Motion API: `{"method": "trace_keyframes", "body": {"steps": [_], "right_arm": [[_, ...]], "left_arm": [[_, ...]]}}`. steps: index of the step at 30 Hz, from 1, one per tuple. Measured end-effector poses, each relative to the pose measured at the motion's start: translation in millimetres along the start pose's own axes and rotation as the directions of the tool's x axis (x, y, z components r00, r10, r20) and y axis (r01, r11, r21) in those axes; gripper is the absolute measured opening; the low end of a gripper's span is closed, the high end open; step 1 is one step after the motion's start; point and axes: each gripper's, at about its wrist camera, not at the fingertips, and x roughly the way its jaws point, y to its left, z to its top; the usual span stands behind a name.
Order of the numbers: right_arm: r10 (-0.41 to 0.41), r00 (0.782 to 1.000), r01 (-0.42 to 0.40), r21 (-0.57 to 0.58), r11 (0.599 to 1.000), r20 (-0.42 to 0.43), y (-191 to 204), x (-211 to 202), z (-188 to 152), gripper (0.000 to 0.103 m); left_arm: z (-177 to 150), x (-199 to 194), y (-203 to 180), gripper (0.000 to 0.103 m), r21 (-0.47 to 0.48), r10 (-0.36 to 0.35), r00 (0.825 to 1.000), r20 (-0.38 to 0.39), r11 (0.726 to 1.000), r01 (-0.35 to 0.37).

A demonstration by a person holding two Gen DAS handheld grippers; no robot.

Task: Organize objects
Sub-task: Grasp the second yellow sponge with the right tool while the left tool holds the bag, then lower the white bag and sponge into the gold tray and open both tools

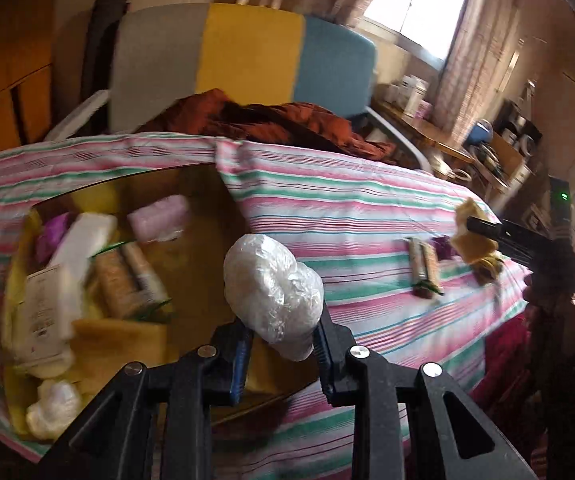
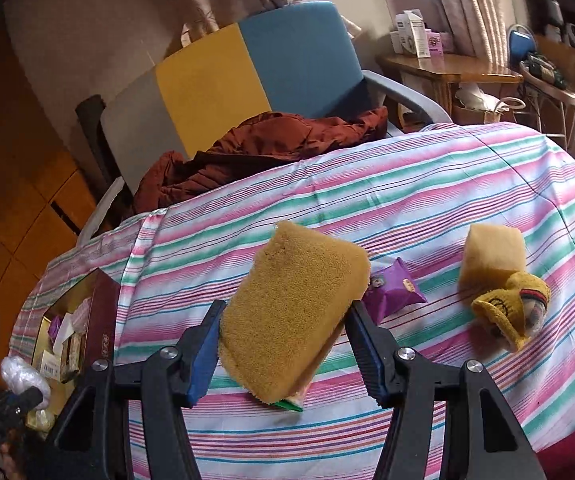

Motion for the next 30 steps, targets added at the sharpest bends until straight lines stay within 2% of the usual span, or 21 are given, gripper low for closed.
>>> {"method": "trace_keyframes", "body": {"steps": [7,15,21,23,24,27,29,30], "right_arm": [[0.135,0.989,-0.142,-0.131,0.981,-0.063,83,-1,-13,0.06],[0.289,0.935,-0.342,-0.312,0.886,-0.203,203,0,-52,0.061],[0.266,0.917,-0.374,-0.409,0.833,-0.296,259,14,-83,0.061],[0.227,0.921,-0.356,-0.443,0.823,-0.318,271,20,-92,0.062],[0.208,0.922,-0.346,-0.456,0.82,-0.326,276,23,-96,0.063],[0.156,0.923,-0.325,-0.492,0.808,-0.353,288,31,-108,0.066],[0.146,0.918,-0.328,-0.496,0.804,-0.369,291,37,-114,0.075],[0.148,0.914,-0.334,-0.493,0.803,-0.379,292,39,-117,0.076]], "left_arm": [[-27,-34,61,0.027,-0.126,0.051,0.998,0.027,0.991,-0.047],[-57,-51,99,0.027,-0.21,0.059,0.998,0.023,0.976,-0.053],[-64,-43,105,0.028,-0.215,0.062,0.998,0.015,0.975,-0.057],[-64,-37,106,0.032,-0.224,0.088,0.996,-0.006,0.971,-0.088],[-64,-34,109,0.037,-0.235,0.095,0.995,-0.016,0.967,-0.096],[-67,-31,115,0.049,-0.264,0.084,0.996,-0.031,0.961,-0.089],[-69,-32,118,0.049,-0.278,0.09,0.995,-0.031,0.956,-0.095],[-69,-33,120,0.049,-0.287,0.092,0.995,-0.029,0.953,-0.096]]}}
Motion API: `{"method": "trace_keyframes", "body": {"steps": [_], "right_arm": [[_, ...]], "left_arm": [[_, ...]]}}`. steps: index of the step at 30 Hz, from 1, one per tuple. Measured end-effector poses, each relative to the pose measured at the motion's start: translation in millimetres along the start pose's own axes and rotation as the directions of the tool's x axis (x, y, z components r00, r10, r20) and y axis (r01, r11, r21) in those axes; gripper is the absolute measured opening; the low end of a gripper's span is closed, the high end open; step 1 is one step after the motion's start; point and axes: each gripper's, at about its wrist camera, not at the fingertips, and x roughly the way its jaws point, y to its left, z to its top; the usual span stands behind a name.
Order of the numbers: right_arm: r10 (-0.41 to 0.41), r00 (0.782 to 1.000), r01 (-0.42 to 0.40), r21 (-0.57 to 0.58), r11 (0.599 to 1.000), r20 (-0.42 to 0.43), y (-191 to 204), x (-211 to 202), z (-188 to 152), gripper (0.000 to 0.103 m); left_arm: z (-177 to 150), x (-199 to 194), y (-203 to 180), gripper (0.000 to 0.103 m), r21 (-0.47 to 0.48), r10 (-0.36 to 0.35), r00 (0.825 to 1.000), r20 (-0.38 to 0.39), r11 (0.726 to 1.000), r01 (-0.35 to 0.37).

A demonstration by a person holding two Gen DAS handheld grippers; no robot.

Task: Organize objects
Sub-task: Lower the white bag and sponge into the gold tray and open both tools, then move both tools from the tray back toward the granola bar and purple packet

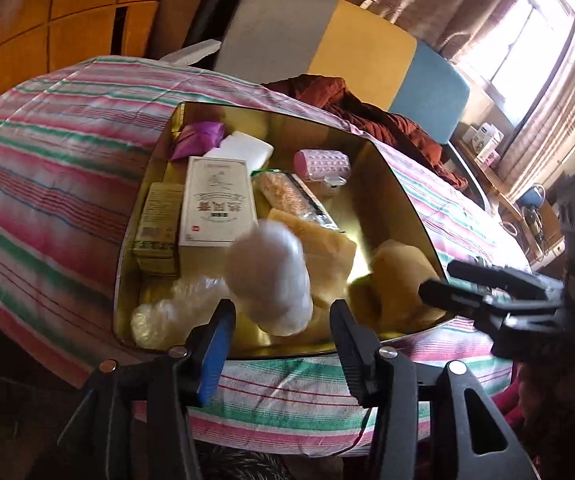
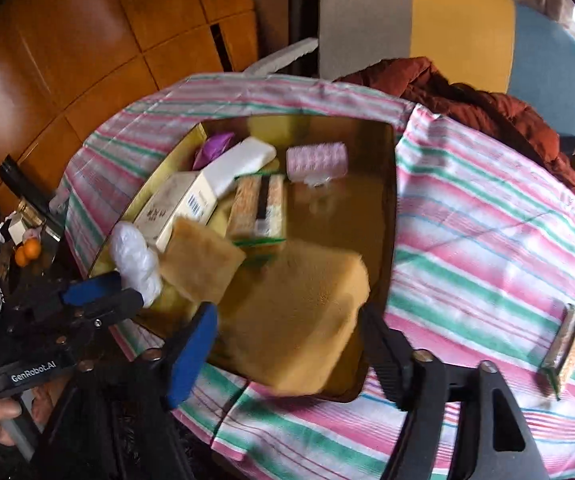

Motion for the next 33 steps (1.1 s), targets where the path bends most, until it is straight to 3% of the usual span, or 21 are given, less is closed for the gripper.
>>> {"method": "trace_keyframes", "body": {"steps": [6,18,26,33], "right_arm": [[0.023,0.999,-0.023,-0.001,1.0,-0.027,4,10,-7,0.079],[0.012,0.999,-0.014,0.052,0.999,0.048,2,-10,-9,0.091],[-0.056,0.991,0.051,0.045,0.998,0.125,7,-24,-11,0.101],[-0.114,0.976,0.111,0.03,0.993,0.186,11,-36,-11,0.103]], "left_arm": [[6,-12,6,0.049,-0.015,0.035,0.998,0.05,0.999,-0.034],[13,-28,-11,0.05,0.047,0.115,0.986,0.121,0.992,-0.121],[12,-37,-21,0.05,0.084,0.174,0.969,0.175,0.978,-0.191],[12,-40,-33,0.05,0.121,0.184,0.965,0.189,0.97,-0.209]]}}
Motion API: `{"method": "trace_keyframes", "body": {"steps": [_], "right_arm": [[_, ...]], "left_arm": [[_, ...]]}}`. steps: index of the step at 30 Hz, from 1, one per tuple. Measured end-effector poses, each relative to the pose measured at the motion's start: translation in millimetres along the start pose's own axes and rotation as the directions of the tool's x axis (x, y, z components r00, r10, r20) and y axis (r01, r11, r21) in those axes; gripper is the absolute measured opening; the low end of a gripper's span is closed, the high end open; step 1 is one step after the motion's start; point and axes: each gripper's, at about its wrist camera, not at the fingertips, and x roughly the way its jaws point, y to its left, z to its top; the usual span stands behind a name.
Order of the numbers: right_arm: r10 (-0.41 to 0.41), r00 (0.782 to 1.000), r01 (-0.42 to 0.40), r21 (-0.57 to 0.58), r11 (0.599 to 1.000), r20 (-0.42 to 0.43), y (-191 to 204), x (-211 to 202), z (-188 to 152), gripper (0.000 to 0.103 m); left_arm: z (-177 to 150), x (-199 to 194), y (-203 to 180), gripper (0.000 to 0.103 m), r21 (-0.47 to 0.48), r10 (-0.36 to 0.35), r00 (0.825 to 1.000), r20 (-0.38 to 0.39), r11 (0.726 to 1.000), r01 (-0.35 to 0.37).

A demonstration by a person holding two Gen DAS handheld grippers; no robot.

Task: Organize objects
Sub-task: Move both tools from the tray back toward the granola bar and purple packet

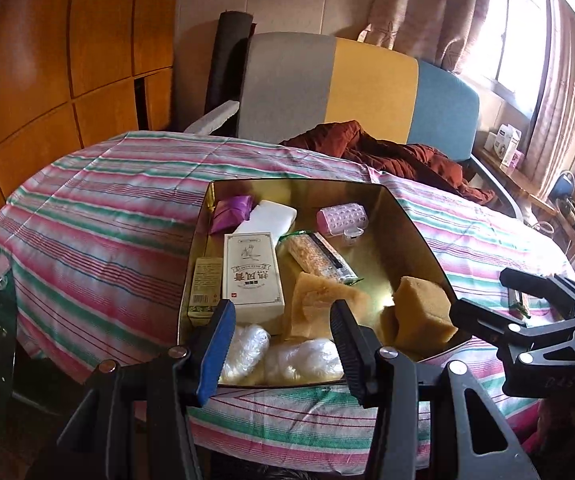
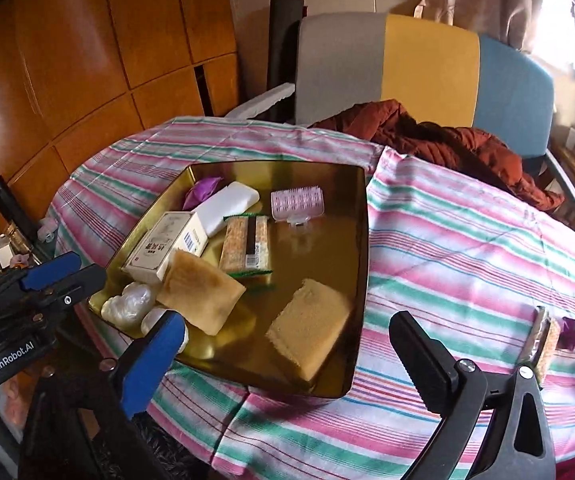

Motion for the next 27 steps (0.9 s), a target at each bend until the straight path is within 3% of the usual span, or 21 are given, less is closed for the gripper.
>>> {"method": "trace_keyframes", "body": {"steps": [13,27], "right_arm": [[-0.028,0.999,0.027,0.038,0.999,0.031,-19,-7,-2,0.103],[-0.143,0.989,0.139,0.083,0.987,0.045,-69,-20,-2,0.103]], "left_arm": [[4,-4,-26,0.05,0.073,0.011,1.0,0.006,0.997,-0.011],[8,-7,-64,0.05,0.183,-0.005,1.0,0.021,0.983,0.001]]}}
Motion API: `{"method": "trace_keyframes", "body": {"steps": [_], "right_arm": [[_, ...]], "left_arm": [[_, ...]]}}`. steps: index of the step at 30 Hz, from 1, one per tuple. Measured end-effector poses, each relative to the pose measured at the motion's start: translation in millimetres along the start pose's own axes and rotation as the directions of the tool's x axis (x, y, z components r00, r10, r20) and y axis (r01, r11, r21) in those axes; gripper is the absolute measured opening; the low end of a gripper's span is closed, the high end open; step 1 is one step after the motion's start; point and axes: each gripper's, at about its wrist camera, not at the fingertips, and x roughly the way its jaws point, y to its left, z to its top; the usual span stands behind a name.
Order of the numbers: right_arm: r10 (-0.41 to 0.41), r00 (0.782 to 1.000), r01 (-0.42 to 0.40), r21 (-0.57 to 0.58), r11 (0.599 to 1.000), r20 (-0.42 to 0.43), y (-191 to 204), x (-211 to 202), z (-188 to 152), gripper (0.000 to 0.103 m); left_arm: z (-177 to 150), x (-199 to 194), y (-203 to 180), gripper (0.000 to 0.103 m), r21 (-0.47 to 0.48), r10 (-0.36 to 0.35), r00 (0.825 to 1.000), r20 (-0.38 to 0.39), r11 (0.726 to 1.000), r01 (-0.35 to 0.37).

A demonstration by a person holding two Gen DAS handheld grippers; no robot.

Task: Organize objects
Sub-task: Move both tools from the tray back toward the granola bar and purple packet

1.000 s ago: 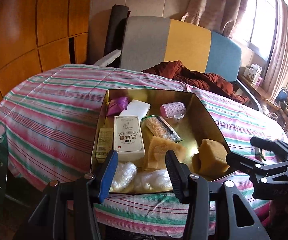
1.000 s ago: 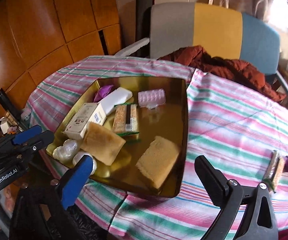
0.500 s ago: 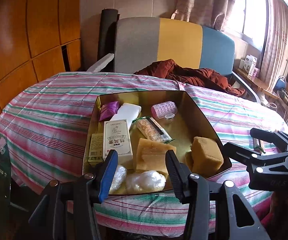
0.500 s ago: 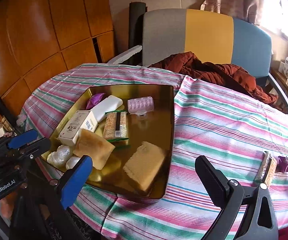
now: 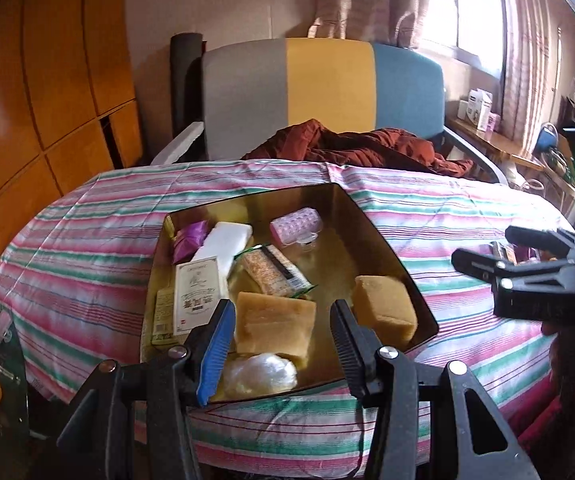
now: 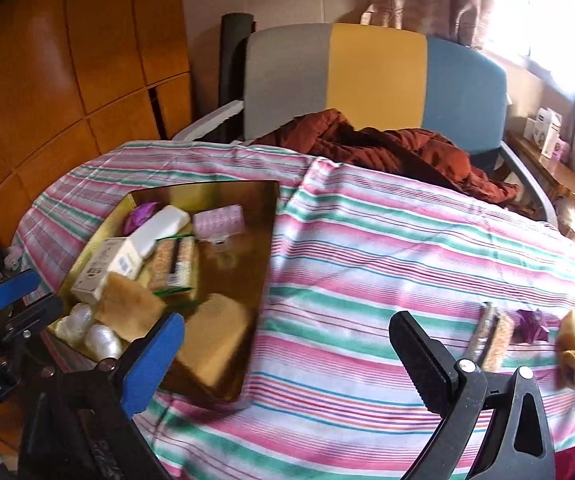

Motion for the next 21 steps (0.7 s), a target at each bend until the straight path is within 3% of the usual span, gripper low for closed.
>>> {"method": "trace_keyframes", "body": {"steps": [6,11,17,21], "right_arm": [[-0.088,0.996,0.088,0.05,0.995,0.0,-47,-5,5,0.103],[-0.195,0.981,0.194,0.072,0.978,-0.001,-95,-10,10,0.103],[-0.347,0.938,0.344,0.127,0.93,0.005,-164,-16,5,0.103],[-0.402,0.916,0.392,0.235,0.889,-0.008,-211,-18,-12,0.103]], "left_arm": [[2,2,-16,0.05,0.039,-0.015,1.0,-0.009,0.999,0.016],[0,6,-24,0.05,0.062,-0.021,1.0,-0.023,0.998,0.022],[3,8,-35,0.05,0.084,-0.032,0.999,-0.03,0.996,0.034],[7,9,-47,0.05,0.111,-0.051,0.998,-0.034,0.992,0.055]]}}
